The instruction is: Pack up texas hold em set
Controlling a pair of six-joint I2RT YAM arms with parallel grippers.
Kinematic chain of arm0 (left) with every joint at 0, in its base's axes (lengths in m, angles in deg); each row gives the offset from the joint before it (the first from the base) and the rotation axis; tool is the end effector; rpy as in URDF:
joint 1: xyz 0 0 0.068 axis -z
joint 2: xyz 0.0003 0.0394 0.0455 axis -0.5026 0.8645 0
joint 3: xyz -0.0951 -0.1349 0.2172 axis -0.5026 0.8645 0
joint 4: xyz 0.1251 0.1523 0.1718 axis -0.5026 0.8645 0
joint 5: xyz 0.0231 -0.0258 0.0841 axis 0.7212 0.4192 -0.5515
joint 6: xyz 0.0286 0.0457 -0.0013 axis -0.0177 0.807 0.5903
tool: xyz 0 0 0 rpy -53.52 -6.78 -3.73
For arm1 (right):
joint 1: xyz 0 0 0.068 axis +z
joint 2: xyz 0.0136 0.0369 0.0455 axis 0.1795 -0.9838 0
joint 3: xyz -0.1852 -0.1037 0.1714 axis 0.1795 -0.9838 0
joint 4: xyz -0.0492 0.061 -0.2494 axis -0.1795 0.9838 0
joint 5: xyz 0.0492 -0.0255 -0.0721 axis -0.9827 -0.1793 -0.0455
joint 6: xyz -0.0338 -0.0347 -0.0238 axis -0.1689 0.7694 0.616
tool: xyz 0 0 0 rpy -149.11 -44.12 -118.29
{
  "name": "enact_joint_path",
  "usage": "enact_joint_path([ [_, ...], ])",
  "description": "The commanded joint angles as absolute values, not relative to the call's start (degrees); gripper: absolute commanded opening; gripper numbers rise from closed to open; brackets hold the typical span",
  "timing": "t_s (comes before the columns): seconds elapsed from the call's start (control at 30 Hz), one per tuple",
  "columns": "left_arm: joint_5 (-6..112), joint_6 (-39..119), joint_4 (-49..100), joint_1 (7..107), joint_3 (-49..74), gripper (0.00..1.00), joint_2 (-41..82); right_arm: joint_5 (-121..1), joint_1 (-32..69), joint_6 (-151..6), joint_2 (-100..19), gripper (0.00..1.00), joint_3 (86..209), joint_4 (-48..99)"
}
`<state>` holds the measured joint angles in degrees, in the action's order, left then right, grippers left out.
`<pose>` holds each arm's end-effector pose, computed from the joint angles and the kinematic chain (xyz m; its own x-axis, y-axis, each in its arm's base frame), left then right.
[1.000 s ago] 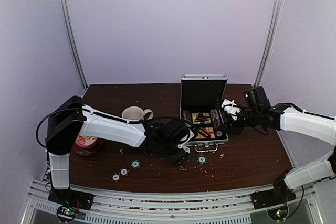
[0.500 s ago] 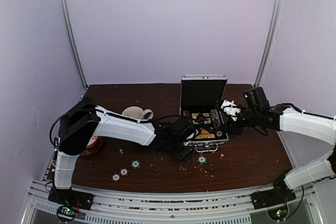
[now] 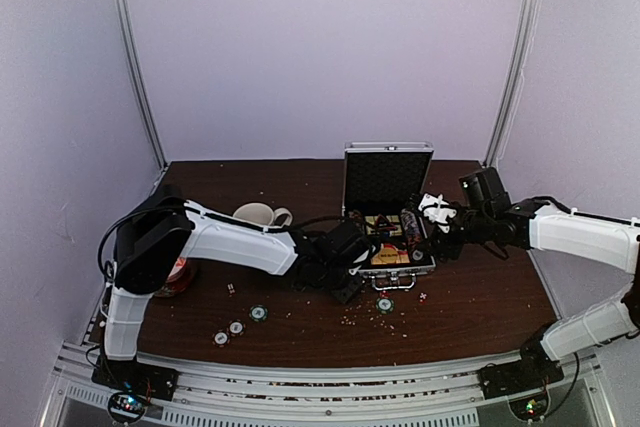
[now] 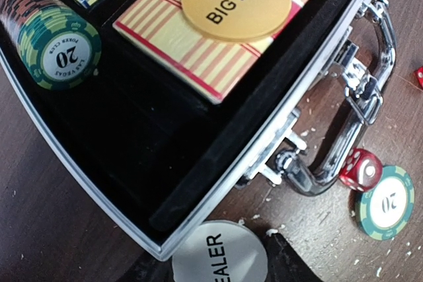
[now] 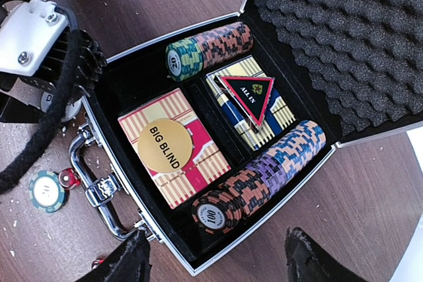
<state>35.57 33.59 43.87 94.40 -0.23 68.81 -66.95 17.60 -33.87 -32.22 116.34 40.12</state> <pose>0.2038 -0.4090 0.1323 -0.6038 0.5524 -0.5747 0.6968 0.7159 -0.0440 0.2294 0.1321 0.2282 -0.1934 -0.6745 -0.7125 -0.8450 0.4835 -0.2284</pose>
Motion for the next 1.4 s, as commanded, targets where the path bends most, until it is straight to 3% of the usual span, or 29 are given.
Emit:
enact_joint_path([
  [0.0,37.38,32.23,45.96,94.37,2.01,0.46,68.29,-65.66,18.09,-33.43,-32.58,0.71,115.88,40.29],
  [0.5,38.90,29.77,48.35,97.58,4.59,0.47,63.83,-65.33,18.90,-33.24,-33.82,0.71,116.19,40.61],
  [0.8,30.36,38.13,58.32,96.00,-3.44,0.71,53.51,-70.14,19.25,-35.64,-37.85,0.74,123.30,46.73],
  [0.97,24.17,41.91,61.37,94.85,-5.39,0.75,46.21,-72.29,21.64,-33.93,-42.23,0.75,133.03,56.39],
  [1.37,26.21,46.56,37.11,81.94,3.34,0.80,30.39,-65.62,40.16,-24.28,-61.31,0.70,151.33,69.98],
])
